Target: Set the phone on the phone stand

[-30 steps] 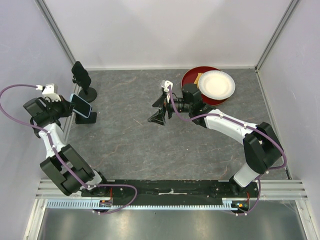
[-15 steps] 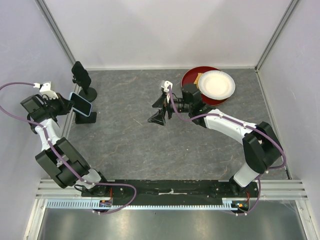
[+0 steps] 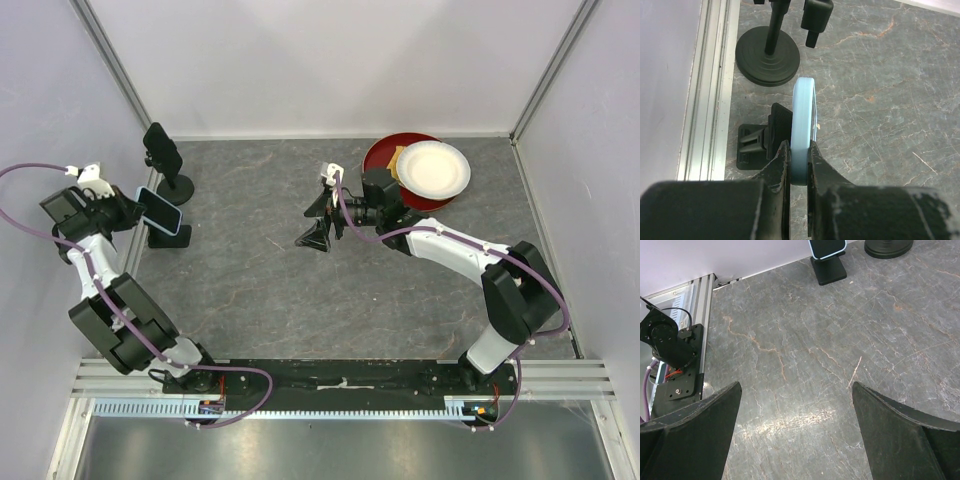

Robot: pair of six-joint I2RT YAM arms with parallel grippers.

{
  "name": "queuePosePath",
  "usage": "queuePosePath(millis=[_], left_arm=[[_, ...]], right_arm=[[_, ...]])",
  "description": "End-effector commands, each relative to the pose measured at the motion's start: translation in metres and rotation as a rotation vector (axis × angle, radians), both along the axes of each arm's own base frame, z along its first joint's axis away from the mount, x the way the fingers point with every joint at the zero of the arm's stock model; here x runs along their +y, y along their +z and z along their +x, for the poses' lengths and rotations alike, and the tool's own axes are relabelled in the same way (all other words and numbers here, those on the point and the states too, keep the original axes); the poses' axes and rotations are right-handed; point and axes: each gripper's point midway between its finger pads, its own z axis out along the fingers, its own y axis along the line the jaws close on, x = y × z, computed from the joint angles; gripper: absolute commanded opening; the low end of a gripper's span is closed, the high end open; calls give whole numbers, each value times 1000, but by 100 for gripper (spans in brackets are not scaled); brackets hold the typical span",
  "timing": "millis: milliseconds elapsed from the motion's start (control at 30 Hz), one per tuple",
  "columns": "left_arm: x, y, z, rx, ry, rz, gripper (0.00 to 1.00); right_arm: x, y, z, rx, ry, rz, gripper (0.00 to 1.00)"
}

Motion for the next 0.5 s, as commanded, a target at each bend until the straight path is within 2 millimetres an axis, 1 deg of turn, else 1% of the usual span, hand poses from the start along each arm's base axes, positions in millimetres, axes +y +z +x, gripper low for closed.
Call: queuePosePath(millis=[0,67,133,233,267,333,367,467], left_arm=[[22,12,10,-12,52,42,2],[22,-2,10,35,55,2,2],[23,-6,9,45,56,-2,2],[28,-7,10,44,84,8,4],[29,-8,11,46,91,3,11],[31,-8,12,50,103,2,20],[33,-10,11,53,113,-2,27],[38,-17,10,72,149,1,37]], right_arm=[[5,20,3,-60,26,41,98],[4,19,3,-59,25,37,98],[5,19,3,-60,24,37,98],[6,18,3,-57,26,36,98],[6,17,4,-53,26,35,98],[6,17,4,-50,27,36,98],[6,17,4,-51,29,36,98],[6,16,4,-49,30,34,98]])
